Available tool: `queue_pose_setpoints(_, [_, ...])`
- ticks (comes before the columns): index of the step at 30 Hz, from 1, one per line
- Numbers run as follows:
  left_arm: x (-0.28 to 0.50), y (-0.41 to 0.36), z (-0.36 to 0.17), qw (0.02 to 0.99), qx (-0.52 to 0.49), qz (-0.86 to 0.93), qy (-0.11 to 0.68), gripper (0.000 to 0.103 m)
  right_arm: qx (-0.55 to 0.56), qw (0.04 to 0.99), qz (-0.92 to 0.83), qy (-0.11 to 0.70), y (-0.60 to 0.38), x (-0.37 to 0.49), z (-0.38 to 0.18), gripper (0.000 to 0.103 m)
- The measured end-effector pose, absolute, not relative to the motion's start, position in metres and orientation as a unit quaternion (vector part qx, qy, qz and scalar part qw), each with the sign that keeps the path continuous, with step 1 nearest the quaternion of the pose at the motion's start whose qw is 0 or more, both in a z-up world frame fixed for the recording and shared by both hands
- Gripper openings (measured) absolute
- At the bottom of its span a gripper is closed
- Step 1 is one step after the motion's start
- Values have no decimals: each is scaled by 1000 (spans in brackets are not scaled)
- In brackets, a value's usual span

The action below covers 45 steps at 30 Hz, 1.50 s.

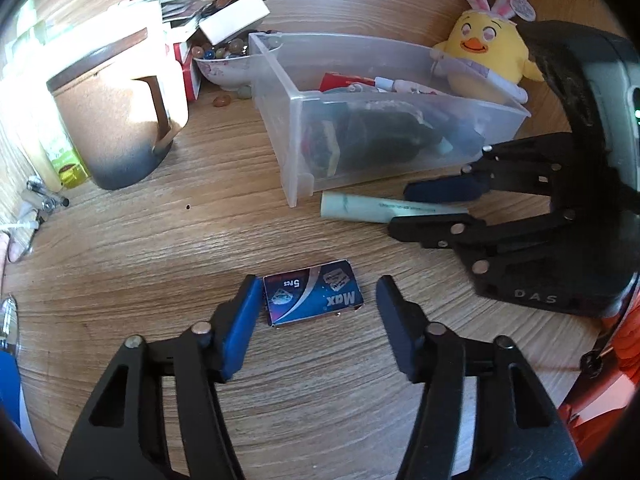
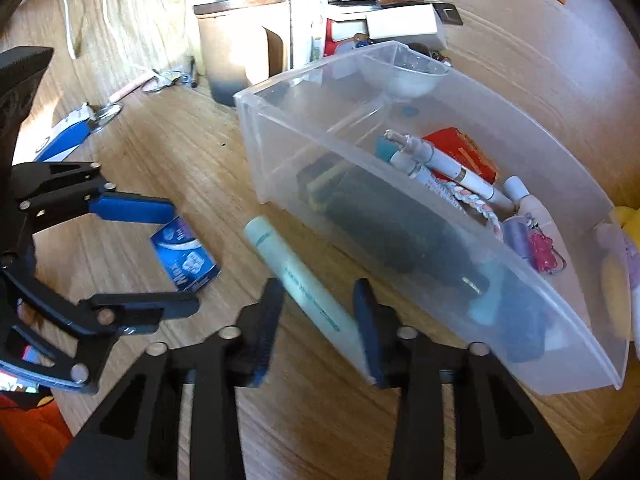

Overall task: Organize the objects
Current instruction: 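Grasp the blue Max card box with the left gripper while the right gripper grasps the pale green tube, then carry the card box into the clear box and release while the right gripper places the green tube inside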

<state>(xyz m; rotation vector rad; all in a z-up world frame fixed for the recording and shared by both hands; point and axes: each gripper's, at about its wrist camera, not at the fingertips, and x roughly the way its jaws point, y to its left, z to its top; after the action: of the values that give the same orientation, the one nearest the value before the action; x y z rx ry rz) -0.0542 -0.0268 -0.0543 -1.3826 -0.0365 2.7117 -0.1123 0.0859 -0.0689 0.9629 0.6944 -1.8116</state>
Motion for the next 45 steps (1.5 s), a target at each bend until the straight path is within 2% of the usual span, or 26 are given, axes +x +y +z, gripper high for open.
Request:
queue_pose_setpoints(1, [-53, -25, -55, 43, -452, 891, 1, 50, 393, 472, -737, 282, 88, -110, -69, 19])
queue_pose_setpoints(4, [-52, -22, -56, 41, -449, 893, 12, 50, 400, 491, -729, 261, 100, -102, -69, 14])
queue_pose_setpoints(12, [-47, -21, -46, 42, -431, 901, -3, 50, 388, 486, -748, 232, 132, -80, -61, 14])
queue_pose_setpoints(20, [-45, -10, -14, 49, -385, 922, -7, 50, 358, 476, -781, 189, 161, -78, -33, 14])
queue_pose_setpoints(34, [-74, 13, 23, 67, -335, 940, -11, 50, 306, 438, -839, 107, 186, -116, 17, 14])
queue_pose_setpoints(45, [-115, 9, 27, 63, -347, 936, -21, 50, 298, 410, -857, 95, 173, -149, 28, 14])
